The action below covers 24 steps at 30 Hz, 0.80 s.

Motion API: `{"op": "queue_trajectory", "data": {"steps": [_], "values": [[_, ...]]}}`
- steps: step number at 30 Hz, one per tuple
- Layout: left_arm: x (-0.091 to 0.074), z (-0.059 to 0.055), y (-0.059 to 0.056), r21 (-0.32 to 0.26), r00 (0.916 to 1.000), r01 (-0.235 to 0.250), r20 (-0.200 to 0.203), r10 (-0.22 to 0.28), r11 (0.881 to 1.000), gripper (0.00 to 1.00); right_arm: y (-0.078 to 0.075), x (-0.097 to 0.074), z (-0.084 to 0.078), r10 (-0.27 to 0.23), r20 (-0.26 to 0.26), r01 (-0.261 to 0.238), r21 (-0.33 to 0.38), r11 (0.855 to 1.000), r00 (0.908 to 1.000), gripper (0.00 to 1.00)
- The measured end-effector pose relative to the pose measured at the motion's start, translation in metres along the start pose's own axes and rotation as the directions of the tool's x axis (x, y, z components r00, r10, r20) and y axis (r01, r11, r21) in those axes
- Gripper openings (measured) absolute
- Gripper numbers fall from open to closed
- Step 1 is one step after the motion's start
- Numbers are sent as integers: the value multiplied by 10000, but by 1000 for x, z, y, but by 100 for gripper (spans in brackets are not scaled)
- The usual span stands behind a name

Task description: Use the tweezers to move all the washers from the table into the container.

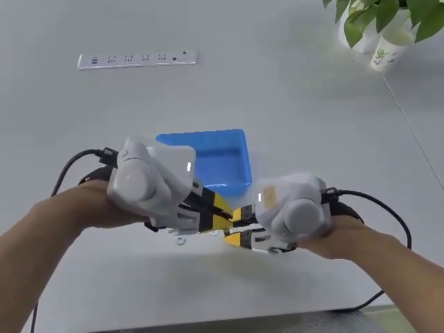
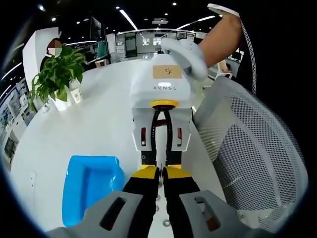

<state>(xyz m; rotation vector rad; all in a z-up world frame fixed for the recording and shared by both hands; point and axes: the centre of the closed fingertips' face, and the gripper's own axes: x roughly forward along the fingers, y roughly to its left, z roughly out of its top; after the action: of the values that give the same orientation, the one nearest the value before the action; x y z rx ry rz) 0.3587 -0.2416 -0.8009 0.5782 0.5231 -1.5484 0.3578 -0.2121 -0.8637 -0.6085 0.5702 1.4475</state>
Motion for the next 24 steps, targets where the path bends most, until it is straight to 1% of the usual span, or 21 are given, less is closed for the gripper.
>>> {"op": "queue_trajectory", "data": {"steps": [10, 24], "values": [[0, -1, 3, -63, 10000, -24, 23, 24, 10000, 7, -2, 1, 0, -49, -14, 49, 242, 9997, 10000, 11], [1, -1, 4, -190, 9999, 56, 111, -54, 9998, 7, -1, 0, 0, -39, 75, 35, 546, 9985, 10000, 11]]}}
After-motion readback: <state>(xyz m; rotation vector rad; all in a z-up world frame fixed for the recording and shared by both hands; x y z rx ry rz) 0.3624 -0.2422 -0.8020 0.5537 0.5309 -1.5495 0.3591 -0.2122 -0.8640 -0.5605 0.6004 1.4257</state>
